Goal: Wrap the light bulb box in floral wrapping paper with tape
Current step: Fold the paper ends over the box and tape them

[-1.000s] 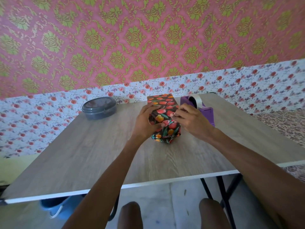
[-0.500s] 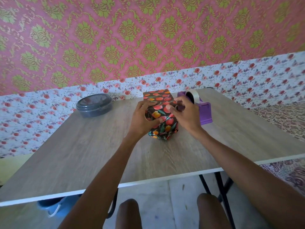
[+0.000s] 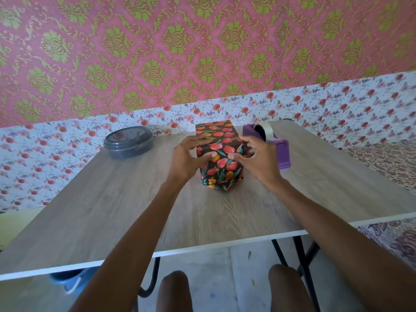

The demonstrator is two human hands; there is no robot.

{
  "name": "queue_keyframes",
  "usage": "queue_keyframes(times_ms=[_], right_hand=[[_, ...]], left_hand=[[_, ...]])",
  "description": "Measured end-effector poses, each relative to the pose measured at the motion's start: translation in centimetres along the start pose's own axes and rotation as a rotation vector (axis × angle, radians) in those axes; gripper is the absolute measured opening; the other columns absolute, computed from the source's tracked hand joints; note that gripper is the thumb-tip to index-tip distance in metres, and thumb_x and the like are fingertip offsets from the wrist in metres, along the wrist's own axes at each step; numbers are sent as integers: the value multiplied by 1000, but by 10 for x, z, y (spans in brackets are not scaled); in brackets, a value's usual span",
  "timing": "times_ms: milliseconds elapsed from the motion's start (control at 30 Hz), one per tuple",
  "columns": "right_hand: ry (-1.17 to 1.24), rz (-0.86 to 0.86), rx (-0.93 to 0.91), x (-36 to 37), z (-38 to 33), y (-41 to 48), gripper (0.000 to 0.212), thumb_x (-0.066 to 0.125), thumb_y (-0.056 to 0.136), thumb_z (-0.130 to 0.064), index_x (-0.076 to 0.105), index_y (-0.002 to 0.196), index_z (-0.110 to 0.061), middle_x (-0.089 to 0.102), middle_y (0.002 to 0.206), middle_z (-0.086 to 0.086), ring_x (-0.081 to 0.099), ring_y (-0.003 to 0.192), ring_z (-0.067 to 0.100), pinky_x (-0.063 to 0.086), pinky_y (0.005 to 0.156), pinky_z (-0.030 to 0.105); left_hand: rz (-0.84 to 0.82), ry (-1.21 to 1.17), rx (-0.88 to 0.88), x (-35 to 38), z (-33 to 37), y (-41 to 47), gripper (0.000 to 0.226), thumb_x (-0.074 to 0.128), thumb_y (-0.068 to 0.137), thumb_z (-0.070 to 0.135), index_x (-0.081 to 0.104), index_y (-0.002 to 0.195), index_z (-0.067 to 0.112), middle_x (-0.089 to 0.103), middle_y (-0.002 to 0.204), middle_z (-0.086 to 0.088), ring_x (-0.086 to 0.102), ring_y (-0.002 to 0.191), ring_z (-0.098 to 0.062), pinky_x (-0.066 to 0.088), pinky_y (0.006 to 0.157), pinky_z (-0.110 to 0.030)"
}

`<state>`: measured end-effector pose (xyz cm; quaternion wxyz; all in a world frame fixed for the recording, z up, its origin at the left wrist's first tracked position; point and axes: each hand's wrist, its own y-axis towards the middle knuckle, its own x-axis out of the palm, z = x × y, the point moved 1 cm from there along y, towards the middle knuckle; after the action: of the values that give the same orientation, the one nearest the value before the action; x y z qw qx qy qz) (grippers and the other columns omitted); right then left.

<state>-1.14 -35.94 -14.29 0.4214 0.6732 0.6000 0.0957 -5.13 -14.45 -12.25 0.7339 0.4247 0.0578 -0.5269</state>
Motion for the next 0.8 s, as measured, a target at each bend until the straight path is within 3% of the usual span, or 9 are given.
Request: queue_keyframes(times_ms=[133,200,400,600,700,800], right_hand=[[-24,-19,33,2,1,-4,81,87,64,-48,61,133,-17,73,111,3,66,89,7,55,75,14],[-52,-25,21,4,1,-7,85,89,63,-47,58,136,-16,71,116,0,64,93,6,45,72,5],[-78,1,26,10,-1,-15,88,88,64,-46,51,139,-18,62,131,0,61,110,15,54,91,29],[-87,-13,68,8,-2,-10,90,90,63,-43,50,140,-17,62,130,0,60,110,16,55,92,36],[-94,-15,96,2,-1,-8,91,90,63,-43,50,140,-15,66,125,1,63,107,16,54,90,29],[-117,-12,80,-4,0,-6,91,90,63,-42,51,140,-13,68,122,4,65,106,18,53,89,28]], left_hand=[[32,51,3,7,2,-4,66,91,60,41,67,120,30,58,133,7,50,116,-2,40,96,-15],[22,87,27,9,2,-5,67,91,60,41,65,120,29,57,131,7,50,112,-1,37,90,-5],[-9,134,35,11,4,-8,71,92,61,36,59,124,27,47,125,15,45,108,2,32,81,3],[-40,167,37,13,15,-3,72,93,60,30,59,122,24,49,132,1,47,112,-8,48,96,-23],[-25,206,32,24,20,-1,73,90,57,33,57,122,26,49,130,0,52,113,-18,52,96,-38],[-15,273,6,37,28,1,75,86,59,36,50,124,27,44,132,0,50,113,-25,52,93,-40]])
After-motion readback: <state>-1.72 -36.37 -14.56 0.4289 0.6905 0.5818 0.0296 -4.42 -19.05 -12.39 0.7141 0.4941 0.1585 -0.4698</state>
